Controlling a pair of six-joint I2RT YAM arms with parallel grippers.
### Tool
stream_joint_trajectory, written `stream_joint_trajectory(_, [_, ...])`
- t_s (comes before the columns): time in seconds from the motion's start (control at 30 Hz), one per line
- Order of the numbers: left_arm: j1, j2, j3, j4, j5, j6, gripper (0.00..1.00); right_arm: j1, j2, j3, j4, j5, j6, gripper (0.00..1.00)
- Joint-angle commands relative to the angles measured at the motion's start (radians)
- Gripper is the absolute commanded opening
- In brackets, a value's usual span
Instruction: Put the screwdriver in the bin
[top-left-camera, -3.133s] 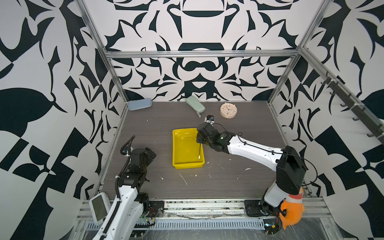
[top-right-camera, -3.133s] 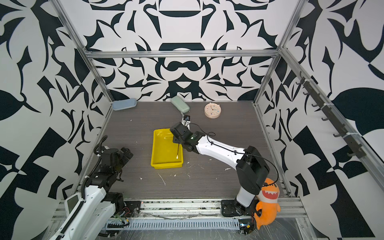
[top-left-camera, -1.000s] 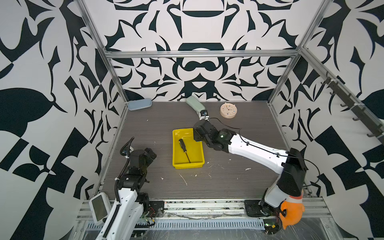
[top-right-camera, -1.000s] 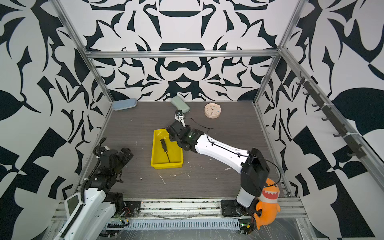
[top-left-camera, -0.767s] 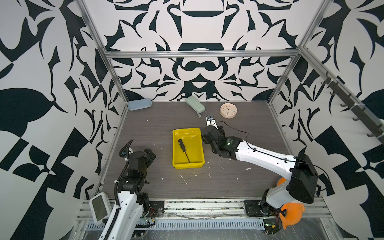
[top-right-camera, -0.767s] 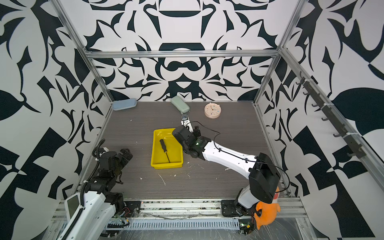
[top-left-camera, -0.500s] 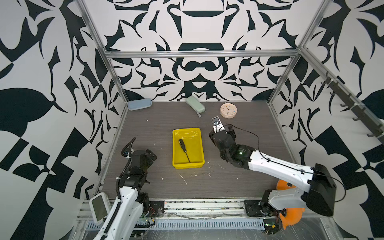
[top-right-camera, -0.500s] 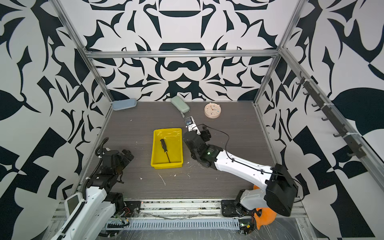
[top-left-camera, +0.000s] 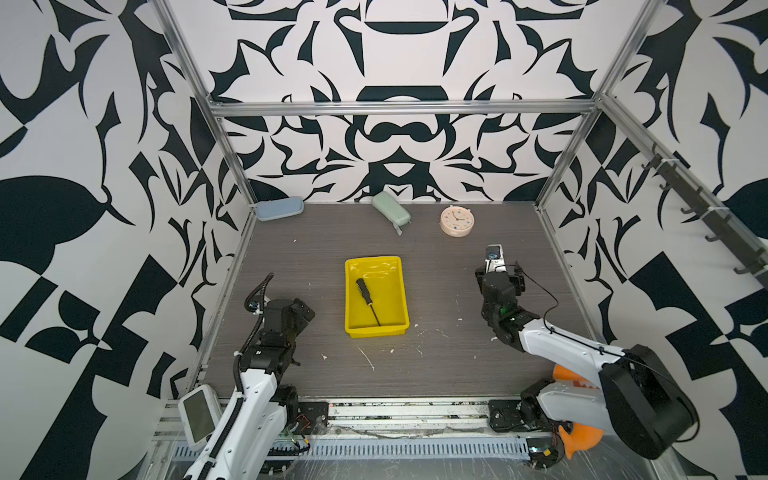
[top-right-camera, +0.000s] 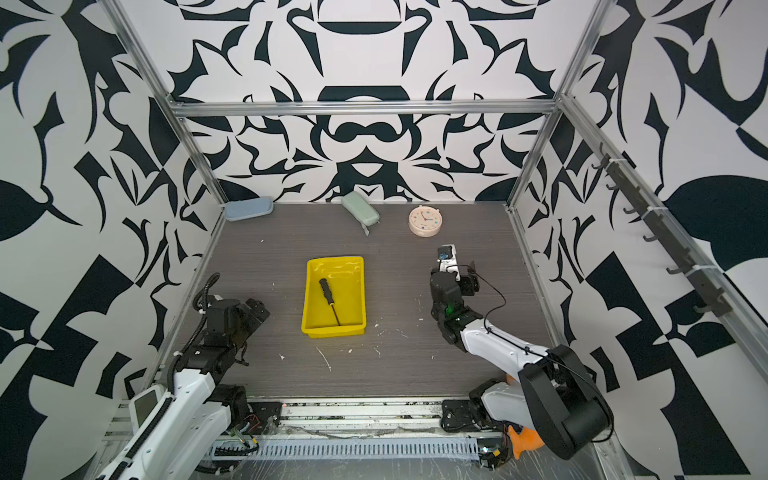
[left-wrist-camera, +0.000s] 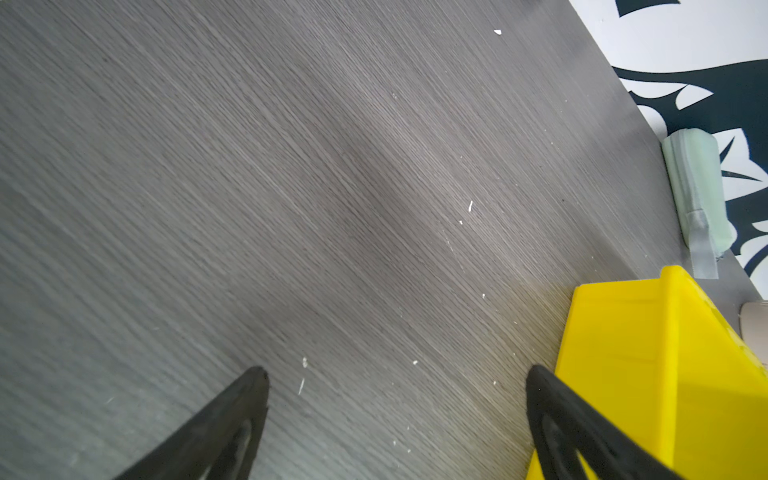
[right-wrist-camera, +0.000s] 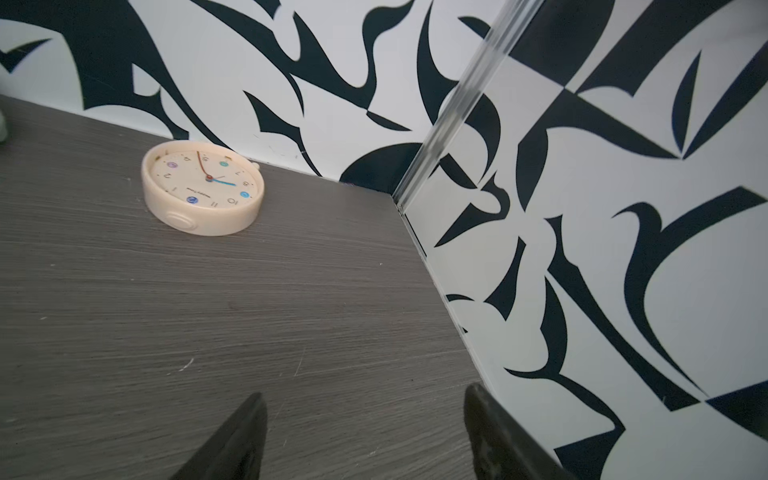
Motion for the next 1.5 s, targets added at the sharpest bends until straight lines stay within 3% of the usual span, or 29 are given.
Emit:
stream_joint_trajectory(0.0, [0.0, 0.012, 0.017, 0.015, -0.005, 0.002, 0.99, -0.05, 0.007, -0.007, 0.059, -0.049, 0.072, 0.78])
stream_joint_trajectory(0.17, [0.0, 0.047, 0.027, 0.017, -0.005, 0.006, 0.99, -0.144, 0.03, -0.053, 0.061, -0.095, 0.169, 0.79])
stream_joint_trajectory(0.37, [0.0, 0.053, 0.029, 0.015, 0.001, 0.006, 0.99, -0.19, 0.084, -0.099, 0.142, -0.116, 0.197, 0.79])
stream_joint_trajectory(0.63, [0.0, 0.034, 0.023, 0.009, -0.003, 0.003, 0.99, -0.196, 0.19, -0.057, 0.206, -0.115, 0.18, 0.78])
stream_joint_trajectory(0.87, [0.0, 0.04, 0.026, 0.009, -0.008, 0.0, 0.99, -0.209, 0.264, -0.09, 0.364, -0.089, 0.17, 0.78])
stream_joint_trajectory(1.33, [0.0, 0.046, 0.028, 0.006, 0.002, 0.005, 0.99, -0.236, 0.286, -0.034, 0.265, -0.214, 0.167, 0.77])
stream_joint_trajectory(1.37, [0.0, 0.041, 0.025, 0.011, 0.001, 0.005, 0.99, -0.237, 0.277, -0.053, 0.294, -0.23, 0.165, 0.8])
stream_joint_trajectory(1.43, [0.0, 0.04, 0.022, 0.015, -0.006, 0.004, 0.99, -0.237, 0.269, -0.113, 0.394, -0.278, 0.147, 1.0])
stream_joint_trajectory(1.47, [0.0, 0.041, 0.023, 0.015, -0.01, 0.002, 0.99, -0.238, 0.268, -0.138, 0.438, -0.296, 0.139, 1.0])
